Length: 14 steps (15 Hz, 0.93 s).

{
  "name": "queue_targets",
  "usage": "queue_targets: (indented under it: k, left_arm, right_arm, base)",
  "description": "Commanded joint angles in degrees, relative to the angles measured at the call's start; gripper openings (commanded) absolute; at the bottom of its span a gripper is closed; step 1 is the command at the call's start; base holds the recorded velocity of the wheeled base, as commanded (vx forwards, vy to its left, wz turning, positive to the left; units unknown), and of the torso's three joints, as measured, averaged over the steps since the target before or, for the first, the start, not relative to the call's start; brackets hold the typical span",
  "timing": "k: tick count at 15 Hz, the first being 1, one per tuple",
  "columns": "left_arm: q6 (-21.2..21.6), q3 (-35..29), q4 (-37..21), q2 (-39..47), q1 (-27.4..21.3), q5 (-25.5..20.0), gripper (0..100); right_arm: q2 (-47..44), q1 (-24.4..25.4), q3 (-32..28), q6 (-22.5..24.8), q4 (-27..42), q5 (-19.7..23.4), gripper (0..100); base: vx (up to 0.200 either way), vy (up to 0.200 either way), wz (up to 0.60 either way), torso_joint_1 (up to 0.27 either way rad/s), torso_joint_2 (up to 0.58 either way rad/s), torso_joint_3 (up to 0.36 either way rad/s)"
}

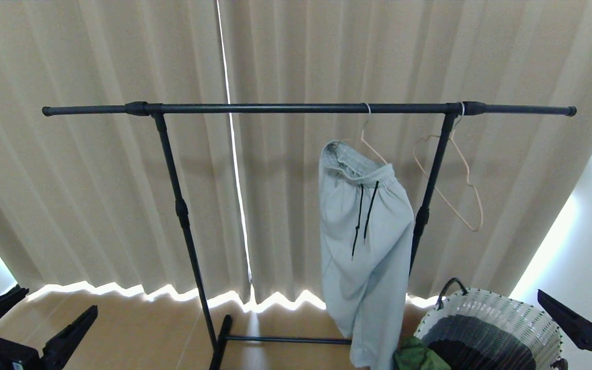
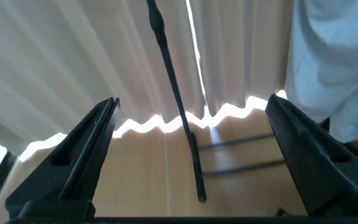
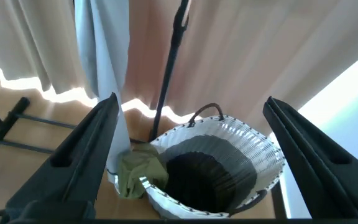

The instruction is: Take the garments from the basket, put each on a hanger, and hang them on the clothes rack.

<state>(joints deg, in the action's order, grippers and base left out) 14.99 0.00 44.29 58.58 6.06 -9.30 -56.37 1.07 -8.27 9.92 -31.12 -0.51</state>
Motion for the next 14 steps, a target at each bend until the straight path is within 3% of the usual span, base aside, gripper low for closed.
queue_targets:
  k: [1, 6, 9, 14]
  left_arm:
    - [0.0, 0.0, -3.0, -1.5, 0.2, -0.1, 100]
    - [-0.6, 0.0, -2.7, -3.7, 0.0, -0.3, 100]
    - [-0.5, -0.2, -3.1, -10.4, -0.1, -0.4, 100]
    - [-0.3, -0.4, -3.1, -10.4, -0.3, -0.4, 100]
  right_arm:
    - [-0.8, -1.6, 2.0, 1.0, 0.1, -0.1, 100]
    - [-4.8, -1.8, 2.9, 2.4, 0.0, -0.2, 100]
    - [-4.8, -1.8, 3.7, 3.4, 0.0, -0.8, 100]
    - [-3.9, -1.7, 4.0, 3.9, -0.1, -3.4, 100]
  base:
    - [0.000, 0.000, 0.00, 0.000, 0.00, 0.000]
    - [0.000, 0.000, 0.00, 0.000, 0.00, 0.000]
    - [0.000, 0.000, 0.00, 0.000, 0.00, 0.000]
    - [0.000, 0.000, 0.00, 0.000, 0.00, 0.000]
